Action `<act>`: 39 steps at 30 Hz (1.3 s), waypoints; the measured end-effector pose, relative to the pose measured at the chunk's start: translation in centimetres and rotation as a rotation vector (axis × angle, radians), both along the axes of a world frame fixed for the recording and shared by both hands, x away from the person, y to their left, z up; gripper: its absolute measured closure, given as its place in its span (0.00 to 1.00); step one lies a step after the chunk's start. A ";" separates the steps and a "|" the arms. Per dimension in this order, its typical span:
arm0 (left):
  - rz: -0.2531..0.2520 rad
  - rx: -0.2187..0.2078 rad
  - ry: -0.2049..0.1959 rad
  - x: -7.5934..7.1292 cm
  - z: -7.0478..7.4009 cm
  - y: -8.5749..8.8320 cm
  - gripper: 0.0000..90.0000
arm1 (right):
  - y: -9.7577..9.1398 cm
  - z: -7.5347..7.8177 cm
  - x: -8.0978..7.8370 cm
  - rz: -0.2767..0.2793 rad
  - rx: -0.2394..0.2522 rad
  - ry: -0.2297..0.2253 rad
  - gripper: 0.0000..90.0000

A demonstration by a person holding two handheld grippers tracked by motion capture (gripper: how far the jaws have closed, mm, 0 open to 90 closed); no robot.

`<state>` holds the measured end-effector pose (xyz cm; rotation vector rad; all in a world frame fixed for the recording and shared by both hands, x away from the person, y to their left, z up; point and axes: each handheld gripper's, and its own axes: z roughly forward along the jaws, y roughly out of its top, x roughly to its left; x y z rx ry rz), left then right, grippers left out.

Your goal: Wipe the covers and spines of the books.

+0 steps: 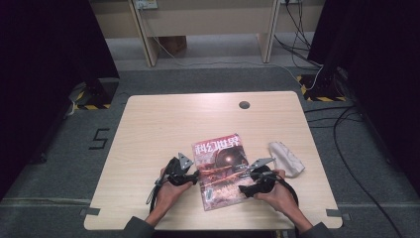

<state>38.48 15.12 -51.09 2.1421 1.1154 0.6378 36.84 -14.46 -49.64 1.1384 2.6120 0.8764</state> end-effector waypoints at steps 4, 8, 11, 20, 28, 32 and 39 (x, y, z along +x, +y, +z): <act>0.013 -0.006 -0.006 0.5 -0.1 -0.1 0.45 | 0.1 0.0 -0.9 0.014 0.001 0.003 0.27; 0.015 -0.007 -0.005 0.5 -0.1 0.1 0.44 | 0.3 0.0 -1.5 0.018 0.000 -0.008 0.27; 0.002 -0.019 0.007 0.0 0.0 0.3 0.40 | 0.2 0.2 -1.6 0.030 -0.003 -0.009 0.29; -0.073 -0.090 0.055 -3.9 0.7 0.6 0.38 | -0.2 0.2 -2.9 0.051 0.022 -0.005 0.28; -0.149 -0.082 0.082 -6.2 0.6 -0.5 0.37 | -0.3 0.0 -3.7 0.036 0.016 -0.012 0.28; -0.142 -0.089 0.073 -5.9 0.4 -0.5 0.36 | -0.3 -0.1 -3.8 0.034 0.016 -0.009 0.26; -0.140 -0.085 0.072 -5.7 0.4 -0.4 0.36 | -0.1 -0.3 -4.1 0.042 0.002 -0.019 0.24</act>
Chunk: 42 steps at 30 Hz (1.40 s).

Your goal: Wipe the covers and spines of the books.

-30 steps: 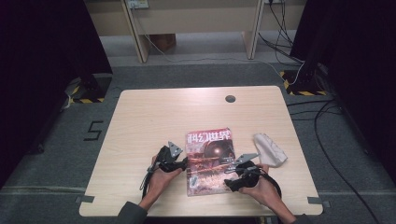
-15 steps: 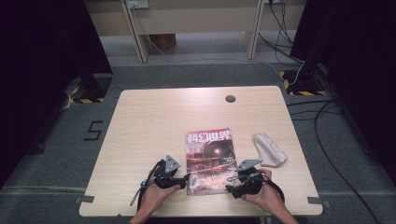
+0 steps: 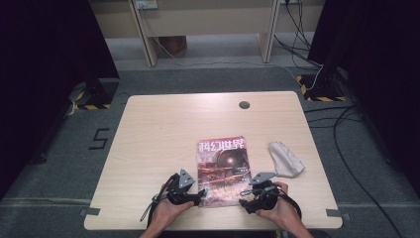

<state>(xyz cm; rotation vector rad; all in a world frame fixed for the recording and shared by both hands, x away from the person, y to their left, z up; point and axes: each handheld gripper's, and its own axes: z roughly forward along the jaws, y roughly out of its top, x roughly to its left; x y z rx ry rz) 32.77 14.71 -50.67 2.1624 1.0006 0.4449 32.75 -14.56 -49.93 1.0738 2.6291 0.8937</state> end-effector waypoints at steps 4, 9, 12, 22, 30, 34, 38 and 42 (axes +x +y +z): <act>0.013 0.003 -0.003 0.4 0.0 0.2 0.36 | 0.4 0.0 -0.1 -0.013 -0.012 -0.007 0.24; 0.035 0.020 -0.016 1.1 0.0 0.6 0.36 | 1.0 -0.1 0.4 -0.025 -0.011 -0.017 0.24; 0.053 0.028 -0.026 1.6 0.1 0.9 0.36 | 1.5 -0.1 0.9 -0.028 -0.012 -0.020 0.24; 0.092 0.019 -0.025 3.0 0.0 1.6 0.36 | 2.7 0.0 2.2 -0.031 -0.024 -0.028 0.24; 0.101 -0.007 -0.021 2.9 -0.1 1.9 0.36 | 2.5 0.1 2.4 -0.015 -0.015 -0.021 0.28; 0.104 -0.038 -0.004 2.5 -0.2 2.1 0.33 | 1.9 0.5 2.5 -0.005 0.030 -0.012 0.31; 0.094 -0.060 -0.002 1.8 0.1 2.3 0.30 | 1.2 0.8 2.6 -0.016 0.042 -0.022 0.31; 0.077 -0.084 0.001 1.1 0.3 2.6 0.28 | 0.3 1.3 3.0 -0.045 0.054 -0.038 0.32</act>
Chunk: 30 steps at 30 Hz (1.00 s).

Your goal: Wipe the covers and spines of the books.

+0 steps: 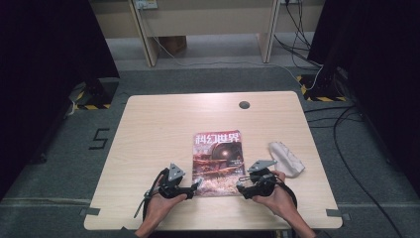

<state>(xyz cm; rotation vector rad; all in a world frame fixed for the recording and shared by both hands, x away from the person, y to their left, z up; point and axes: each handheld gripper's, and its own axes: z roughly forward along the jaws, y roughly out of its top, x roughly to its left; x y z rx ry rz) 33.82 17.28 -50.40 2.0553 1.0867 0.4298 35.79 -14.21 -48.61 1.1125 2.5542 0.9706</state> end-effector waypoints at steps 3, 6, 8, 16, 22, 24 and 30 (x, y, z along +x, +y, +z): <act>-0.005 -0.005 0.002 -0.7 0.1 0.4 0.25 | -0.6 0.3 0.4 -0.011 -0.008 -0.022 0.33; -0.003 -0.021 0.007 -1.3 0.1 0.9 0.24 | -1.4 0.6 0.8 -0.032 -0.004 -0.026 0.33; -0.001 -0.025 0.004 -1.6 0.1 1.2 0.24 | -2.1 0.9 1.2 -0.051 -0.005 -0.042 0.33; -0.003 -0.028 0.007 -2.4 0.0 1.8 0.23 | -4.2 1.1 2.3 -0.125 -0.022 -0.065 0.34; -0.011 -0.023 0.010 -2.8 -0.1 1.9 0.23 | -5.7 1.4 2.9 -0.176 -0.026 -0.089 0.34; -0.010 -0.025 0.008 -2.9 -0.2 2.0 0.23 | -6.3 1.5 3.1 -0.193 -0.021 -0.093 0.34; -0.005 -0.025 0.010 -3.0 -0.1 2.1 0.23 | -7.8 1.6 3.8 -0.252 -0.029 -0.109 0.36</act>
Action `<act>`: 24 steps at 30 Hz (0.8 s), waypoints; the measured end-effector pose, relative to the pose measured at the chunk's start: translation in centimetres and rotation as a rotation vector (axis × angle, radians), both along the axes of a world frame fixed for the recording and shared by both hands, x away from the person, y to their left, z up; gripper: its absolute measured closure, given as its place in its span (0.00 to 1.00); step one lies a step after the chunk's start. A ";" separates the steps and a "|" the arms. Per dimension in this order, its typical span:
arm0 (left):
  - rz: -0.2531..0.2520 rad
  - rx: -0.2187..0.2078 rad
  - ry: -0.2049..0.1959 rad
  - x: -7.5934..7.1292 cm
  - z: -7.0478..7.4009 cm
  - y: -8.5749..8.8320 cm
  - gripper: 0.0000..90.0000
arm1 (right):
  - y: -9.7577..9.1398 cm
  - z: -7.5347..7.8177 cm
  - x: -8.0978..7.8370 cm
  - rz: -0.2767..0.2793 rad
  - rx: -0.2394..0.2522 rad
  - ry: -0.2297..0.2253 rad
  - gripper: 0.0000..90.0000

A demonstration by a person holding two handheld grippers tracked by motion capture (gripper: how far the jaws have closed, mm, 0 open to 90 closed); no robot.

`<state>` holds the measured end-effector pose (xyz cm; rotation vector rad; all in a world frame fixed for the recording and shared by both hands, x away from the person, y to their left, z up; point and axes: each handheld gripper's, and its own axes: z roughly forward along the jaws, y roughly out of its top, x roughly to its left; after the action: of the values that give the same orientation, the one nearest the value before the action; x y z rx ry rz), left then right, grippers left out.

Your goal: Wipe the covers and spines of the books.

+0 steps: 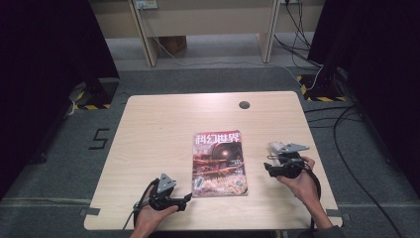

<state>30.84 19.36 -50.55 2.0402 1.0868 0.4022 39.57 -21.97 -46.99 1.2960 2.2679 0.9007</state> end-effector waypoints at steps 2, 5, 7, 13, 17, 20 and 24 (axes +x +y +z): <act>-0.003 0.002 0.003 0.0 0.0 0.0 0.23 | -0.4 -0.2 0.3 -0.013 -0.012 -0.001 0.36; -0.004 0.004 0.004 -0.1 0.0 0.1 0.23 | -0.9 -0.5 0.8 -0.045 -0.034 -0.004 0.38; -0.002 0.005 0.004 -0.1 0.0 0.1 0.23 | -1.2 -0.6 1.1 -0.067 -0.040 0.002 0.40; 0.004 0.002 0.004 -0.2 0.0 0.4 0.23 | -2.2 -1.6 2.3 -0.100 -0.075 0.028 0.48; 0.011 -0.003 0.007 -0.1 0.0 0.6 0.23 | -2.5 -2.2 3.0 -0.102 -0.096 0.050 0.55; 0.010 -0.005 0.005 -0.1 0.0 0.6 0.23 | -2.4 -2.2 3.5 -0.090 -0.108 0.046 0.60; 0.007 -0.002 0.006 -0.1 0.0 0.5 0.23 | -1.7 -2.2 4.1 -0.076 -0.115 0.039 0.63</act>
<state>30.76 19.89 -50.54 2.0376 1.0980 0.3981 43.72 -23.68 -49.22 1.3491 2.2478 0.7148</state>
